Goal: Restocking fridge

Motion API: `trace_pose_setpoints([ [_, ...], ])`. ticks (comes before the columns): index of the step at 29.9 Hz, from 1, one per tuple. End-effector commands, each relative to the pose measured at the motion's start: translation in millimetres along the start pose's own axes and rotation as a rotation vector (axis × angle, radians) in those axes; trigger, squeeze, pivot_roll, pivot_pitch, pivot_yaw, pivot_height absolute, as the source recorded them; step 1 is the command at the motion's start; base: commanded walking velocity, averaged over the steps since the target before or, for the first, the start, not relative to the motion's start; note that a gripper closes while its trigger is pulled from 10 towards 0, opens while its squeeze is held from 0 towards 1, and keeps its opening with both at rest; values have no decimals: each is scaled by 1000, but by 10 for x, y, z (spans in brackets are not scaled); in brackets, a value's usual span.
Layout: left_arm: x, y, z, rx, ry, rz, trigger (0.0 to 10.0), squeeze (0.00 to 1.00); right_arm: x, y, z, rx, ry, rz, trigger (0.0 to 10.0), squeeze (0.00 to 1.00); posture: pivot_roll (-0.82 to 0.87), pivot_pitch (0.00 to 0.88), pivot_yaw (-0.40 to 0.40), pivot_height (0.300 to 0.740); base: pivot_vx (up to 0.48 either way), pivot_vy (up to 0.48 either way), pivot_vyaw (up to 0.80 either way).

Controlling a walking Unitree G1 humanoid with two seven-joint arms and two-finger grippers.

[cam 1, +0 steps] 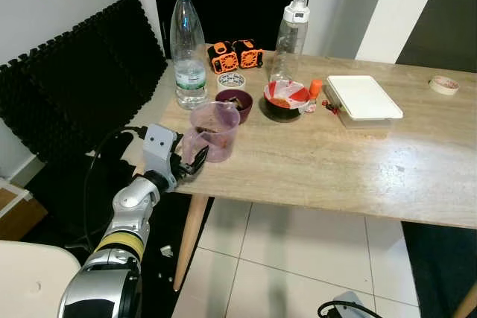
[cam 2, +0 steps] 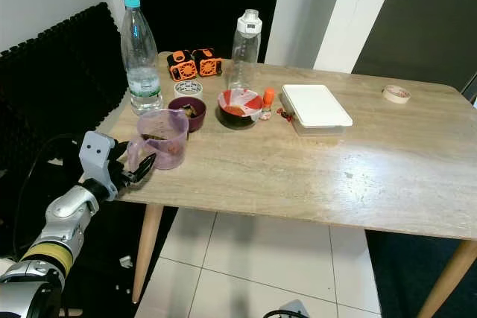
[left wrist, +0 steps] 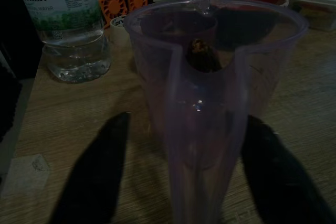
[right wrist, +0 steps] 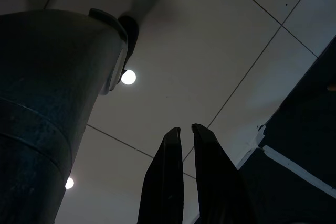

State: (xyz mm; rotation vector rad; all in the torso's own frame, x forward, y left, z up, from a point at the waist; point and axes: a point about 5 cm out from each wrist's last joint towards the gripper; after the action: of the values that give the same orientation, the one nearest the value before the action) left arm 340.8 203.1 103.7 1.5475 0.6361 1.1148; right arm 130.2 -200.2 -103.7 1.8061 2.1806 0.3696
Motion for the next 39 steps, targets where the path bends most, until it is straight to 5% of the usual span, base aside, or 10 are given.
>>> trace_pose_setpoints([
  [1, -31, 9, 22, -14, -3, -16, 0, 0, -22, -24, -5, 8, -4, 10, 10000, 0, 83, 8, -58, 740, 0, 0, 0],
  [17, 39, 31, 2, -32, 23, -38, 0, 0, -21, -14, -4, 6, -4, 1, 10000, 0, 87, 0, -59, 740, 0, 0, 0],
  [29, 361, 72, -146, -103, 195, -157, 392, 0, -16, -3, -2, 6, -1, 1, 10000, 0, 94, 5, -60, 740, 0, 0, 0],
  [31, 427, 73, -185, -105, 233, -159, 3216, 0, -15, -2, -2, 6, -1, 0, 10000, 0, 94, 5, -60, 740, 0, 0, 0],
  [34, 477, 68, -218, -96, 261, -149, 4353, 0, -14, 1, -1, 5, -1, 0, 10000, 0, 95, 3, -60, 740, 0, 0, 0],
  [35, 507, 65, -239, -92, 278, -145, 6941, 0, -13, 2, -1, 4, -1, -1, 10000, 0, 95, 3, -60, 740, 0, 0, 0],
  [37, 571, 59, -283, -79, 320, -127, 10000, 0, -13, 3, -1, 3, -1, -1, 10000, 0, 95, 3, -60, 740, 0, 0, 0],
  [39, 609, 58, -309, -73, 348, -119, 10000, 0, -13, 3, -1, 3, -1, -1, 10000, 0, 95, 3, -60, 740, 0, 0, 0],
])
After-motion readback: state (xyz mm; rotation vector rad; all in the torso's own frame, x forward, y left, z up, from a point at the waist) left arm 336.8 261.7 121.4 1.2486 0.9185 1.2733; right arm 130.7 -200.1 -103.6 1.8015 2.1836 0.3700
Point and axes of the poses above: a point about 5 cm out from each wrist's last joint towards the gripper, its own z axis pointing out of the wrist towards the gripper, its own y axis along the axis of the wrist's last joint, x = y × z, and after that the axes turned 11 degrees about z, right-handed
